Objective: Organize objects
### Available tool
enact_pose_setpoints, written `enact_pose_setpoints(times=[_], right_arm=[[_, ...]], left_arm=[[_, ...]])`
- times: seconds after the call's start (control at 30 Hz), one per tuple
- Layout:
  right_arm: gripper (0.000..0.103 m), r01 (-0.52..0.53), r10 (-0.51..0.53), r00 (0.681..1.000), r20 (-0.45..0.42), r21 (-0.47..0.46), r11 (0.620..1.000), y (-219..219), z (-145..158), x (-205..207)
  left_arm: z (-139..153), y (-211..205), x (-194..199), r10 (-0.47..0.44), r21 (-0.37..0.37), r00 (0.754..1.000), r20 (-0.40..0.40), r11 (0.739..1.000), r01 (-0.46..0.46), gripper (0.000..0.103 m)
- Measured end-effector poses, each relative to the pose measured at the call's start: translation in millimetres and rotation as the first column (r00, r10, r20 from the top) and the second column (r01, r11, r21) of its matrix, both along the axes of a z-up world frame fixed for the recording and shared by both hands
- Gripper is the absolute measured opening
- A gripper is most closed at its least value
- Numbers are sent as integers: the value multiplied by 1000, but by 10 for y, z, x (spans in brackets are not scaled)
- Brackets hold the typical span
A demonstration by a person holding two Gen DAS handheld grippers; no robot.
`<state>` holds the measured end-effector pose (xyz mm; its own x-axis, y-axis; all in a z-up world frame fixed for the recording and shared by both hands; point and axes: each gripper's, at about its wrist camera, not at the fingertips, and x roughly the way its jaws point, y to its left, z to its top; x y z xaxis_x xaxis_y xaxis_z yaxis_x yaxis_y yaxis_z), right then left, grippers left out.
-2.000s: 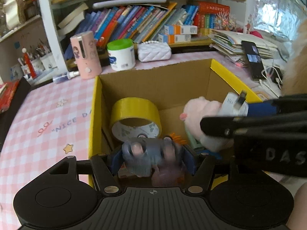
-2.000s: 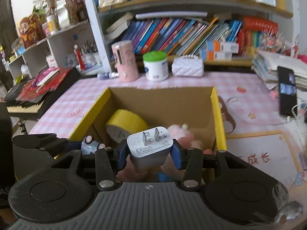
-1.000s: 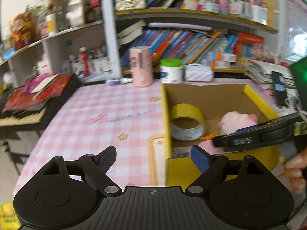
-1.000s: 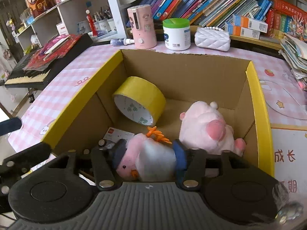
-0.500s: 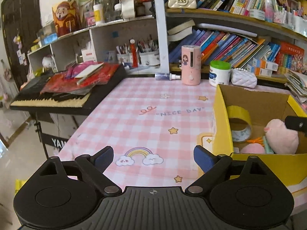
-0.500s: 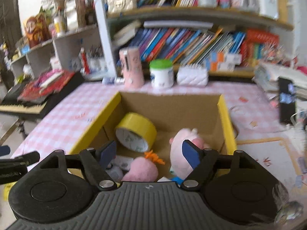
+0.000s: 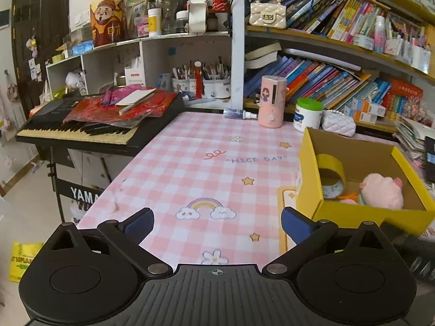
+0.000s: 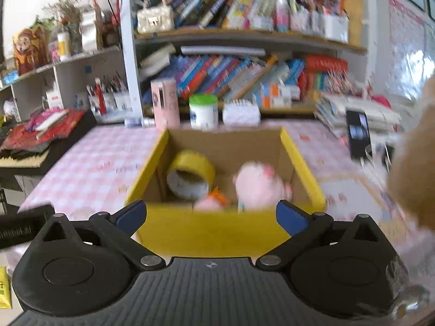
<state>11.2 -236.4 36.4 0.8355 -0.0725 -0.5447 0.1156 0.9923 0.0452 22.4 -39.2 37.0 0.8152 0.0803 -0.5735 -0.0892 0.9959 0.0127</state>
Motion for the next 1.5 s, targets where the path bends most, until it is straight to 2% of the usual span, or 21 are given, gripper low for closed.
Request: enact_pose_setpoints(times=[0.17,0.3,0.47,0.6,0.7,0.83,1.07,1.5], right_arm=[[103,13,-16,998,-60,-50,999,190,-154,-249],[103,45,-48,997,-57,-57,997,267,-179,-437],[103,63,-67,995,-71,-60,996,346,-191,-635],[103,79,-83,993,-88,-50,996,433,-236,-729],[103,85,-88,994,-70,-39,996,493,-223,-765],[103,81,-83,994,-72,-32,996,572,-206,-744],[103,49,-53,997,-64,-56,997,685,-162,-723],[103,45,-50,996,-70,-68,997,684,-140,-712]], left_arm=[[-26,40,-259,-26,4,1000,13,1000,26,101],[-58,34,-374,-66,33,998,3,997,66,101],[-100,106,-509,-100,28,995,-6,995,100,101],[-144,185,-560,-109,55,994,-27,992,110,101],[-167,243,-591,-117,68,992,-37,991,119,101],[-162,314,-628,-102,74,994,-28,992,104,101],[-166,397,-571,-27,38,999,-33,999,28,101],[-164,389,-621,-20,52,999,-31,998,21,101]])
